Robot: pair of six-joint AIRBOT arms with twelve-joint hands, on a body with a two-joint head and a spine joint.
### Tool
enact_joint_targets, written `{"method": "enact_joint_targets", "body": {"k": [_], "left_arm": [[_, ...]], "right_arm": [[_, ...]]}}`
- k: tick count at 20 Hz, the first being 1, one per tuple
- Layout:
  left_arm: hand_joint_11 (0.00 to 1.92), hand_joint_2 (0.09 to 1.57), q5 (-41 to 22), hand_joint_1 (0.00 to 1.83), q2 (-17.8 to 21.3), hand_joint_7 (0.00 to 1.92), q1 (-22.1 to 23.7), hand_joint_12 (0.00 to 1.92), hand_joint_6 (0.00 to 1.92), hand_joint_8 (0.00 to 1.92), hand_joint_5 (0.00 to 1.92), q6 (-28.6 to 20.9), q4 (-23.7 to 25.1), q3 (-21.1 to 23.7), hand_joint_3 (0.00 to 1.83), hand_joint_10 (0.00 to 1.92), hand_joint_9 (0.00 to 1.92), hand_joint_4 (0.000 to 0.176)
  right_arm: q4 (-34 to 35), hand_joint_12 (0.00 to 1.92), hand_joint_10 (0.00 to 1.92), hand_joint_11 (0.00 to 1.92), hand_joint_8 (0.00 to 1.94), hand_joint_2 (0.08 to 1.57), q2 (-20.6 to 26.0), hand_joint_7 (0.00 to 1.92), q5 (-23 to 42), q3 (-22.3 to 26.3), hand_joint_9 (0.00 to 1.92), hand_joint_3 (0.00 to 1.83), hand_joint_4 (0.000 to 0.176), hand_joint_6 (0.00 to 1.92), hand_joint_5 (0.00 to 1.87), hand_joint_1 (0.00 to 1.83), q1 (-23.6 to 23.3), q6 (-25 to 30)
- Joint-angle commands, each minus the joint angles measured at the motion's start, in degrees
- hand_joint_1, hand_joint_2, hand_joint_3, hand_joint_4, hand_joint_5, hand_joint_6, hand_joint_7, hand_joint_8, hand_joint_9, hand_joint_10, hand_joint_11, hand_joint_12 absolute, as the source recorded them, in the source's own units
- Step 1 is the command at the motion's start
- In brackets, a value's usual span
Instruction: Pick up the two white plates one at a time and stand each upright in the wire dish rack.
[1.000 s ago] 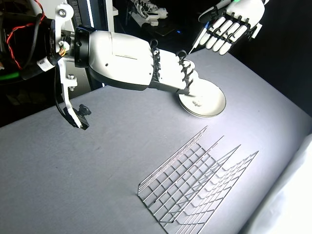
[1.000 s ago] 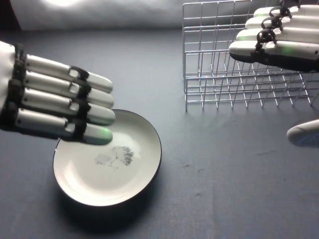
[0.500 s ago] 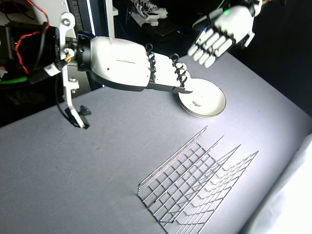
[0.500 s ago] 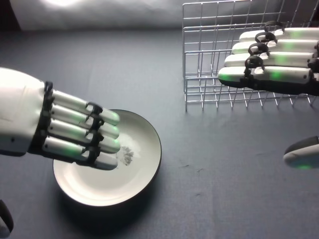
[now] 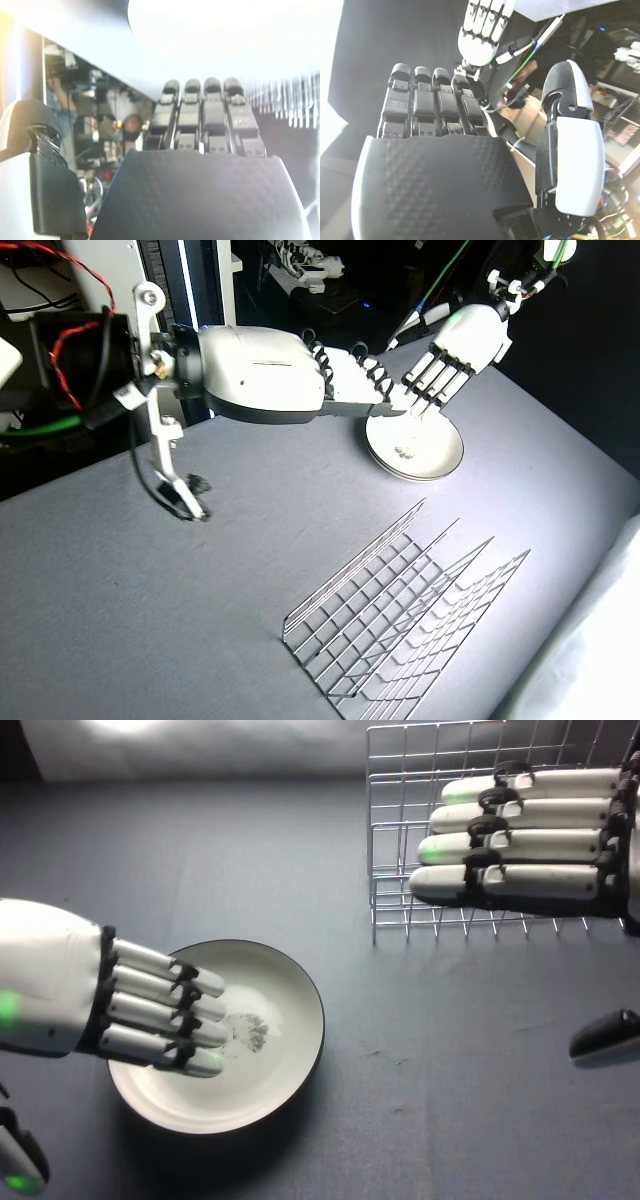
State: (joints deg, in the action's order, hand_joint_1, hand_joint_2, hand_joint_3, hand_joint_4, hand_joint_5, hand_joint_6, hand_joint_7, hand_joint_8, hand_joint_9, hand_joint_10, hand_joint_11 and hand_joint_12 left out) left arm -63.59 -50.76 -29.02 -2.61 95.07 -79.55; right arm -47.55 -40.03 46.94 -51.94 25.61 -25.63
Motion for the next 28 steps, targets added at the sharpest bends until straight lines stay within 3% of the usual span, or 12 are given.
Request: {"method": "enact_joint_targets", "body": {"k": [1,3,7,10,12,15,18,22,24,26,28], "left_arm": [[0.0,1.02,-1.8,0.0,-0.1,0.0,-0.6,0.0,0.0,0.0,0.0,0.7,-4.0,-0.4,0.01,0.0,0.0,0.0],[0.01,1.03,-1.3,0.0,-0.4,0.0,-2.6,0.0,0.0,0.0,0.0,2.1,-4.7,-1.0,0.02,0.0,0.0,0.0],[0.0,1.04,0.2,0.0,-1.6,0.0,-5.2,0.0,0.0,0.0,0.0,3.8,-5.4,-2.6,0.01,0.0,0.0,0.0],[0.02,1.03,1.0,0.0,-2.0,0.0,-5.7,0.01,0.0,0.0,0.0,4.0,-5.6,-3.5,0.01,0.0,0.0,0.0],[0.04,1.05,1.5,0.0,-2.5,0.01,-6.2,0.02,0.0,0.0,0.0,4.0,-5.8,-4.5,0.01,0.01,0.02,0.0],[0.01,1.07,1.8,0.0,-3.0,0.0,-6.8,0.01,0.0,0.0,0.0,4.0,-5.8,-5.7,0.01,0.0,0.0,0.0],[0.02,1.07,1.7,0.0,-3.3,0.0,-7.3,0.01,0.0,0.0,0.0,4.3,-5.8,-6.9,0.01,0.0,0.0,0.0],[0.03,1.07,1.7,0.0,-3.6,0.01,-7.7,0.02,0.0,0.0,0.0,4.8,-5.8,-7.8,0.01,0.0,0.02,0.0],[0.01,1.07,1.6,0.0,-3.8,0.0,-8.2,0.01,0.0,0.0,0.0,5.1,-5.8,-8.0,0.01,0.0,0.0,0.0],[0.03,1.07,1.7,0.0,-3.9,0.01,-8.9,0.01,0.0,0.0,0.0,5.1,-5.8,-7.9,0.01,0.0,0.01,0.0],[0.03,1.07,2.1,0.0,-4.2,0.0,-9.7,0.01,0.0,0.0,0.0,5.3,-5.8,-7.9,0.0,0.0,0.0,0.0]], "right_arm": [[3.0,0.0,0.0,0.0,0.0,1.0,-0.3,0.0,5.5,-0.2,0.0,0.0,0.0,0.0,0.0,0.81,-0.7,0.0],[3.0,0.0,0.0,0.0,0.0,1.03,-1.2,0.0,5.5,-0.6,0.0,0.0,0.0,0.0,0.0,0.99,-0.6,0.0],[3.0,0.0,0.0,0.0,0.0,0.98,-2.1,0.0,3.6,-0.6,0.0,0.0,0.0,0.0,0.0,1.1,-0.5,0.0],[3.0,0.02,0.0,0.03,0.0,0.98,-2.4,0.0,3.6,-0.6,0.0,0.0,0.0,0.01,0.03,1.13,0.9,0.0],[3.0,0.25,0.0,0.0,0.01,0.99,-2.6,0.04,3.5,-0.6,0.04,0.0,0.0,0.01,0.11,1.12,2.4,0.0],[3.0,0.31,0.0,0.0,0.0,0.97,-3.5,0.06,2.7,-0.6,0.06,0.0,0.0,0.0,0.12,1.11,3.1,0.0],[3.0,0.16,0.01,0.0,0.01,0.99,-5.0,0.14,1.9,-0.6,0.11,0.0,0.0,0.01,0.21,1.1,3.4,-0.1],[3.0,0.23,0.0,0.0,0.0,0.99,-6.2,0.15,1.8,-0.7,0.11,0.0,0.0,0.0,0.19,1.09,3.4,-0.2],[3.0,0.32,0.0,0.0,0.0,0.96,-6.4,0.17,1.8,-0.7,0.12,0.0,0.0,0.01,0.23,1.27,4.0,-0.8],[3.0,0.36,0.0,0.0,0.0,0.95,-6.3,0.17,2.0,-0.7,0.13,0.0,0.0,0.0,0.23,1.27,4.4,-1.0],[3.0,0.28,0.0,0.0,0.0,0.98,-6.3,0.11,2.5,-0.8,0.07,0.01,0.0,0.0,0.16,1.29,4.5,-1.0]]}}
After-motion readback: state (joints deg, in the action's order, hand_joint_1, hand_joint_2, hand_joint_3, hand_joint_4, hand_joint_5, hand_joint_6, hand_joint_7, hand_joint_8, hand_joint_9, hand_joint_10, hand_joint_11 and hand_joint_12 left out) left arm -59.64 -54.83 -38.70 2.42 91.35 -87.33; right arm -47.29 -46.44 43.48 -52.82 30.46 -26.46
